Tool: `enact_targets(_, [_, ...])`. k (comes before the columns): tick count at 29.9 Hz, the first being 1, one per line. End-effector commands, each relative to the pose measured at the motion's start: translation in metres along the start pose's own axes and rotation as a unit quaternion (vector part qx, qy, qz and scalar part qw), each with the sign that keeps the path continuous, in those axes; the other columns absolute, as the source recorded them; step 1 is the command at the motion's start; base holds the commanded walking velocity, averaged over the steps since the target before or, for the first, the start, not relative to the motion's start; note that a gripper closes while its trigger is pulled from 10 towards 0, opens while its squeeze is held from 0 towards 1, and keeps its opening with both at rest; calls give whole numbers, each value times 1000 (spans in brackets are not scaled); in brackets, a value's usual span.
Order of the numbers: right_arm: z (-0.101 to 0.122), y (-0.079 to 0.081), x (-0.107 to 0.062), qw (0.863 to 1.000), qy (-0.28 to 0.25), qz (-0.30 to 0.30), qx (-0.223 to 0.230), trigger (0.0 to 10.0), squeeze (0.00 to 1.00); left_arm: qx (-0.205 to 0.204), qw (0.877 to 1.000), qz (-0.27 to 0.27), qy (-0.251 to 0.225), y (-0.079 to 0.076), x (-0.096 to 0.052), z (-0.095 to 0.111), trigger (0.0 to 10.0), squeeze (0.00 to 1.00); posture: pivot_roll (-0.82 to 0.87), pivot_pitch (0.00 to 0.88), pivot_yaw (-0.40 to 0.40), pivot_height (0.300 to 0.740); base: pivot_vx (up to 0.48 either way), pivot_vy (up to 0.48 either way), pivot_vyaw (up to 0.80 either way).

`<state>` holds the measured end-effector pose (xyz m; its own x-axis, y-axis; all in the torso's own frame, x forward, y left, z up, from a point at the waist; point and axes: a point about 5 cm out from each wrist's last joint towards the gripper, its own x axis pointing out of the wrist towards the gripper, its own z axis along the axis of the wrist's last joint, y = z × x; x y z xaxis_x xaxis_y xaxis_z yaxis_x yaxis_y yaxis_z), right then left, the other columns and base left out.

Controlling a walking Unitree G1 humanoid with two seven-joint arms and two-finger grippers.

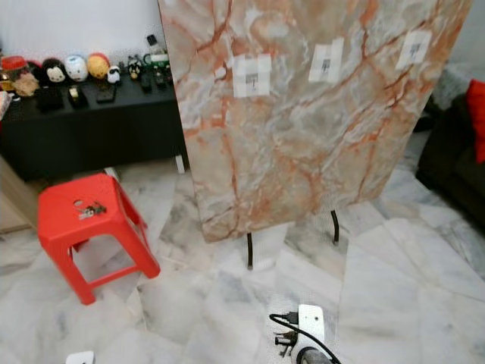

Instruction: Hang keys on a hook

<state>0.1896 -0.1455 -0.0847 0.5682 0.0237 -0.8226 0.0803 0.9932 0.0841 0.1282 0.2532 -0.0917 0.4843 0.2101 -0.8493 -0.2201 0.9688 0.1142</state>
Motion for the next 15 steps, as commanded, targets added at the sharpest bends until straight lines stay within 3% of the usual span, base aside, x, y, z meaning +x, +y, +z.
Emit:
enact_targets(1, [8, 2, 1, 1000, -17, 2, 4, 10000, 0, -5, 1000, -1, 6, 0, 0, -2, 10000, 0, -16, 0, -52, 740, 0, 0, 0])
enact_targets(9, [12, -3, 1, 1000, -16, 4, -11, 10000, 0, -6, 1000, -10, 5, -2, 0, -3, 10000, 0, -9, 0, -63, 740, 0, 0, 0])
enact_targets(15, [11, 7, 2, 1000, -12, 11, -23, 10000, 0, -9, 1000, -10, 5, -3, 0, -3, 10000, 0, -4, 0, -68, 740, 276, 0, 0])
